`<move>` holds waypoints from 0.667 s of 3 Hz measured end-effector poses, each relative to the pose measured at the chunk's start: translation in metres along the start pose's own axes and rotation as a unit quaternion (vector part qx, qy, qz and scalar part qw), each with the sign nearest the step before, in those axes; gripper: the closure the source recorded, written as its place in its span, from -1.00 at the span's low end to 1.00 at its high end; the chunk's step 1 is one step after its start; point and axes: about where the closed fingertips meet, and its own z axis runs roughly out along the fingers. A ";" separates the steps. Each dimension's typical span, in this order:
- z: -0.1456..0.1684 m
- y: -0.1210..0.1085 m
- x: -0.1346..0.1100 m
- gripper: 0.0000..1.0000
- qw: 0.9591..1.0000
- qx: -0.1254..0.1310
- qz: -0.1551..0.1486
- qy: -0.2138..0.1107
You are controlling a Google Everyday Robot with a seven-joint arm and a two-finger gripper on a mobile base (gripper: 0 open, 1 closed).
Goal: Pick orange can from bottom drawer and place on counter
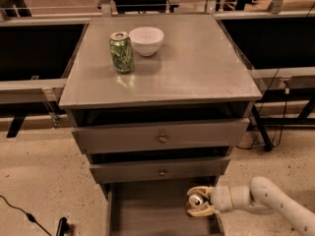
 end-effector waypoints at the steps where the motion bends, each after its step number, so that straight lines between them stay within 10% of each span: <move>1: -0.009 0.003 -0.057 1.00 0.998 -0.006 -0.052 -0.015; 2: -0.040 0.016 -0.125 1.00 0.994 -0.001 -0.099 -0.048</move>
Offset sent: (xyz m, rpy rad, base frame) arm -0.0499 -0.0063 0.2244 0.1447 -0.3092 0.0986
